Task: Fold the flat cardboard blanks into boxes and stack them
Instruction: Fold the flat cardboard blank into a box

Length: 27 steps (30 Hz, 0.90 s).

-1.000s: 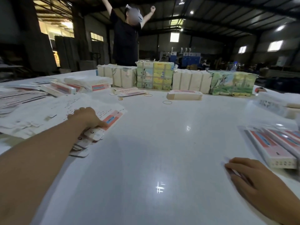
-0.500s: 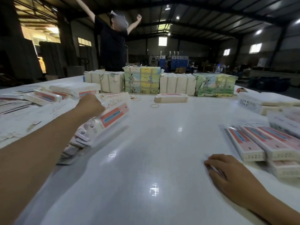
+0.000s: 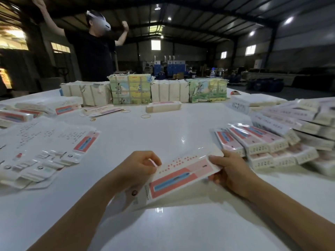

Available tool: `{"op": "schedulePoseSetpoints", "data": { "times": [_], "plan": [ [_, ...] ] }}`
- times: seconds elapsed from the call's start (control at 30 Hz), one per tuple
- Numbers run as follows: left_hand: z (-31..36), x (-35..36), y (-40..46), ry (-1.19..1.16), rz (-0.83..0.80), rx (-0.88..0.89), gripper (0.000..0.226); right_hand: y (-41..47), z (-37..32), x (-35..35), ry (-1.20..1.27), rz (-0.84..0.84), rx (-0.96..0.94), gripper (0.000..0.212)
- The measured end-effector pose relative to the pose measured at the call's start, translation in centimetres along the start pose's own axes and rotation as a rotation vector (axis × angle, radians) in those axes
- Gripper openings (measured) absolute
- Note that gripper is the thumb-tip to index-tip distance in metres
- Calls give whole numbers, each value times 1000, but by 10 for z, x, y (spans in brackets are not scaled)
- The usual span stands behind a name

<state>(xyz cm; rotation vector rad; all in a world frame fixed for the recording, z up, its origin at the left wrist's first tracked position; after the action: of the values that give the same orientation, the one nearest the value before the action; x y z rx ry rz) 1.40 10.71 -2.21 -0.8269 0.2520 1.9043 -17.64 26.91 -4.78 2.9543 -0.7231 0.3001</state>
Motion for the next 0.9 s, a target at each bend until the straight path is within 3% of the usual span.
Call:
{"op": "schedulePoseSetpoints", "data": {
  "times": [0.07,0.17,0.23,0.3,0.43,0.57,0.73,0.8,0.9],
  "plan": [
    [-1,9,-2,239,111,33,15,-1,1,5,-58,-16,-5,7],
    [9,28,-4,583,205,124,78,-3,3,9,-136,-51,-27,8],
    [15,43,-2,701,217,163,100,-7,3,13,-179,-74,-52,9],
    [17,51,2,717,247,164,99,-11,3,16,-225,-66,-77,15],
    [14,54,4,735,300,207,94,-15,2,20,-363,17,-195,54],
    [15,56,4,635,328,203,89,-19,1,22,-578,74,-352,26],
    [18,51,2,543,360,198,95,-19,3,20,-969,147,-365,23],
    [18,49,2,550,361,187,93,-20,4,23,-859,68,-322,18],
    [18,47,1,543,348,170,95,-22,3,35,-448,-114,-280,19]
  ]
}}
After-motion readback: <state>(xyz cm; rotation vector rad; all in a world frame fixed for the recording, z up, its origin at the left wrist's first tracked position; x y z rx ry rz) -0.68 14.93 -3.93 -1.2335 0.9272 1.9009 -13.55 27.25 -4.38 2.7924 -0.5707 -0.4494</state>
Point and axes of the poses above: each hand's wrist, its own y-axis towards the middle knuckle, its own x-axis out of the palm, z = x × y, the point moved 1 cm from there along y, towards the middle knuckle, and after that the axes turned 11 degrees about -z, right-handed, at the moved point
